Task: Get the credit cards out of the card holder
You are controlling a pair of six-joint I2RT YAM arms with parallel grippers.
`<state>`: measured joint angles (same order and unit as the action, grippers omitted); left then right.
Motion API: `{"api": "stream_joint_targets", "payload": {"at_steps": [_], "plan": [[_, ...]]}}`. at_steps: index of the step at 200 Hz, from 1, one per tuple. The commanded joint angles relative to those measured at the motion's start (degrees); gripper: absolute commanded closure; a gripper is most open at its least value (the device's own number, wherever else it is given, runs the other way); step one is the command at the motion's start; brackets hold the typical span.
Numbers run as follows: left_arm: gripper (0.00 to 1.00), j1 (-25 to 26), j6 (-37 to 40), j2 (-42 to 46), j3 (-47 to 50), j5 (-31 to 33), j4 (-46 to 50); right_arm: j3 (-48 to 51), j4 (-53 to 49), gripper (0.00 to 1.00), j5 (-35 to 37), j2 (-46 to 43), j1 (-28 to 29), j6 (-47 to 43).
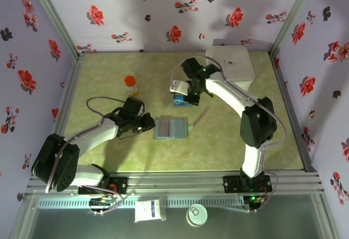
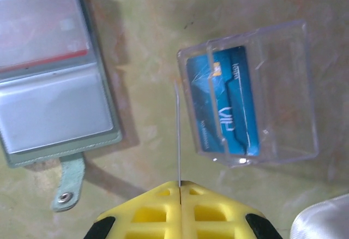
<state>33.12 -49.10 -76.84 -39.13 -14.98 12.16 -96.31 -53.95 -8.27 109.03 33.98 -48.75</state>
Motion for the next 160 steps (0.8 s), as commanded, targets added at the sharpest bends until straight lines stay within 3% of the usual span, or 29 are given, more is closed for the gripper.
{"api": "stream_joint_targets", "payload": {"at_steps": [1, 70, 160], "plan": [[0.91, -0.7, 0.7, 0.9, 0.6, 0.9, 1.3, -5.6, -5.4, 1.0, -2.8, 3.6, -1.1, -5.1], [0.91, -2.0, 1.0, 0.6, 0.2, 1.0, 2.2, -22.8, -13.4, 1.0, -5.1, 16.6, -3.6, -9.7], [0.91, -2.4, 1.1, 0.3, 0.6, 1.1, 3.2, -27.9, -15.7, 1.0, -5.3, 22.9, -3.7, -10.7]]}}
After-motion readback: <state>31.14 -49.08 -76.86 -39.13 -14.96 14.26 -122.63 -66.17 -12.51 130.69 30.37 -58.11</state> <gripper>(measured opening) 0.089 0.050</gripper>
